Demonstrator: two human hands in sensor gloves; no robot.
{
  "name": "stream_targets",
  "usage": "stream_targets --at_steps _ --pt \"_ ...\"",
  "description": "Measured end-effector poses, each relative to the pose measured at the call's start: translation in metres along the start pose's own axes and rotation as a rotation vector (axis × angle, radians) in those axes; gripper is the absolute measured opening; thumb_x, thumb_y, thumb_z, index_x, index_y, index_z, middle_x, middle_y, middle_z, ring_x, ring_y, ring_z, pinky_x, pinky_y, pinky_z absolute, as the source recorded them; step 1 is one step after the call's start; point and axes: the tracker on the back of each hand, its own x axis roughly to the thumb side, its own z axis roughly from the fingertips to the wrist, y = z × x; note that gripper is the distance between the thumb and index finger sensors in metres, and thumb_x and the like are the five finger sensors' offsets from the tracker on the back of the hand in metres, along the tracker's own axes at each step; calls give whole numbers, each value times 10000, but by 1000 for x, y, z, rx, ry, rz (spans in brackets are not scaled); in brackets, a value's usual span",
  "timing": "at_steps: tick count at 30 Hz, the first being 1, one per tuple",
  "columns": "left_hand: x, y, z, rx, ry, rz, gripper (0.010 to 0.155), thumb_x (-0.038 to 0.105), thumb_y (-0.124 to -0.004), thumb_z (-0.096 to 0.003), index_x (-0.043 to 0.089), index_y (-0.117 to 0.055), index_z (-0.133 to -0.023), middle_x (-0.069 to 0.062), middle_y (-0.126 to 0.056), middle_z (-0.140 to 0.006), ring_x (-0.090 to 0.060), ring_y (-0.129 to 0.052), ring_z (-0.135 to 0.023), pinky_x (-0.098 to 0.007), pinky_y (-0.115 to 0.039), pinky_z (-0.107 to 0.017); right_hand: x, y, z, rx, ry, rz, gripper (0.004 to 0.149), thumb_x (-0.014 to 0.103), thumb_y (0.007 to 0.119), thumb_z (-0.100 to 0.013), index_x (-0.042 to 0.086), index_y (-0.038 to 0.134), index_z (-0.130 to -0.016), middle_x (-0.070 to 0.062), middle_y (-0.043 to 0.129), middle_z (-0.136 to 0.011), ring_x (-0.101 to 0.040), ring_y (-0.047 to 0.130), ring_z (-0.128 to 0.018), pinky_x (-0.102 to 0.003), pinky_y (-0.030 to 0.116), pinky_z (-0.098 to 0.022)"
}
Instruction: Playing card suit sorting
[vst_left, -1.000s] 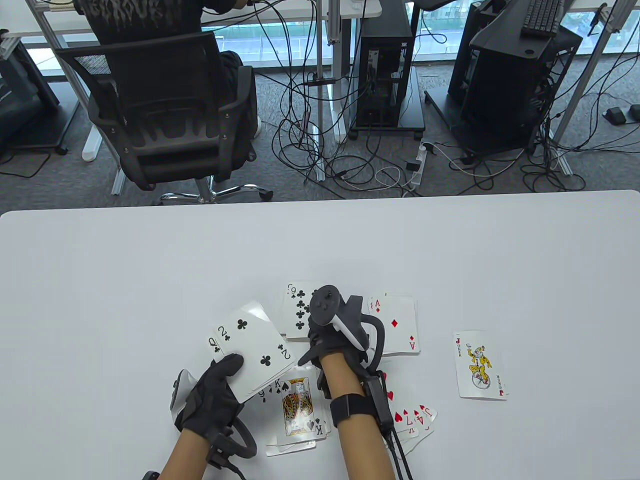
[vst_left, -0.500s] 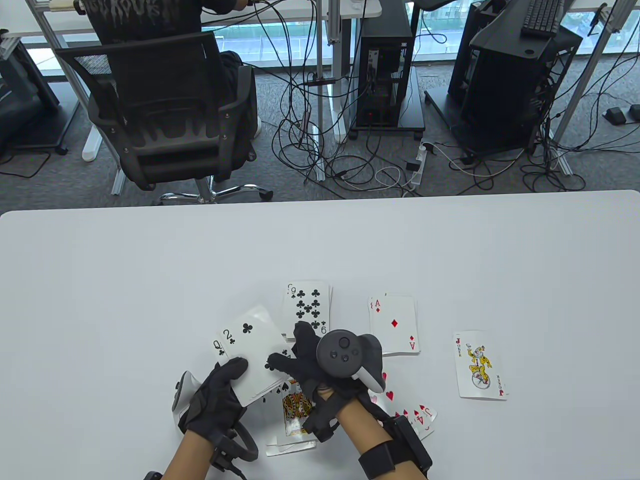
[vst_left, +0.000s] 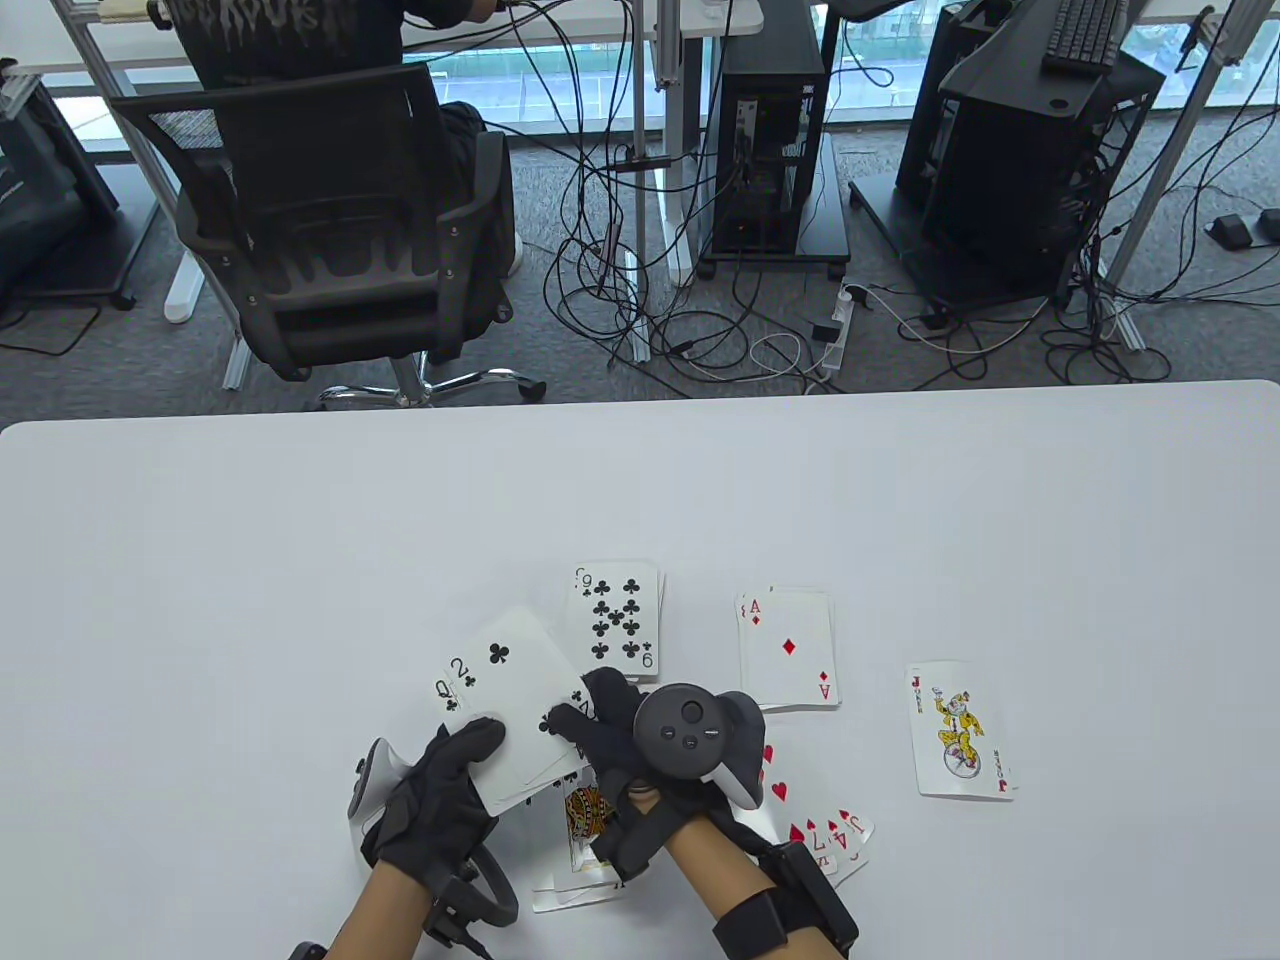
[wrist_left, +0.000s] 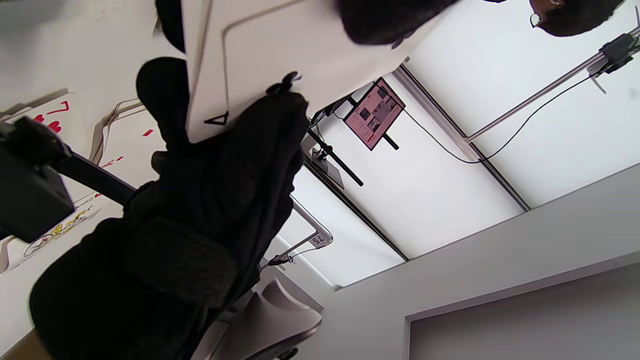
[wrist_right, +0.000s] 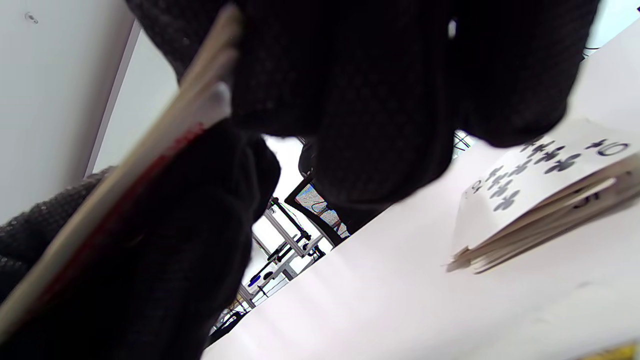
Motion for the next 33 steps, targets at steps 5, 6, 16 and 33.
stream_targets --at_steps 5,6,16,33 --pt "0 -1 0 2 2 7 504 363 -618 -632 318 -389 -1079 55 -553 -1106 -194 -736 -972 -415 -651 -730 -6 -1 -5 30 33 -50 409 229 709 -522 -133 751 -706 -72 942 -367 -269 1000 -239 -483 865 -294" --pt "0 -1 0 4 2 9 504 362 -617 -633 316 -388 -1079 54 -552 -1107 -195 -734 -972 -415 -650 -730 -7 -2 -7 45 39 -64 406 226 703 -524 -133 752 -706 -76 943 -366 -273 1000 -239 -486 864 -295" --pt "0 -1 1 23 5 23 496 356 -611 -633 322 -391 -1076 60 -557 -1104 -187 -739 -971 -410 -654 -730 -34 -18 -28 40 118 -185 401 227 676 -541 -120 755 -725 -95 937 -377 -304 985 -258 -512 842 -316" --pt "0 0 1 48 1 57 497 369 -604 -636 323 -381 -1079 66 -553 -1106 -180 -739 -972 -405 -654 -732 -69 -16 -64 -165 557 83 415 215 663 -544 -154 751 -713 -37 942 -266 -222 987 -112 -445 880 -225"
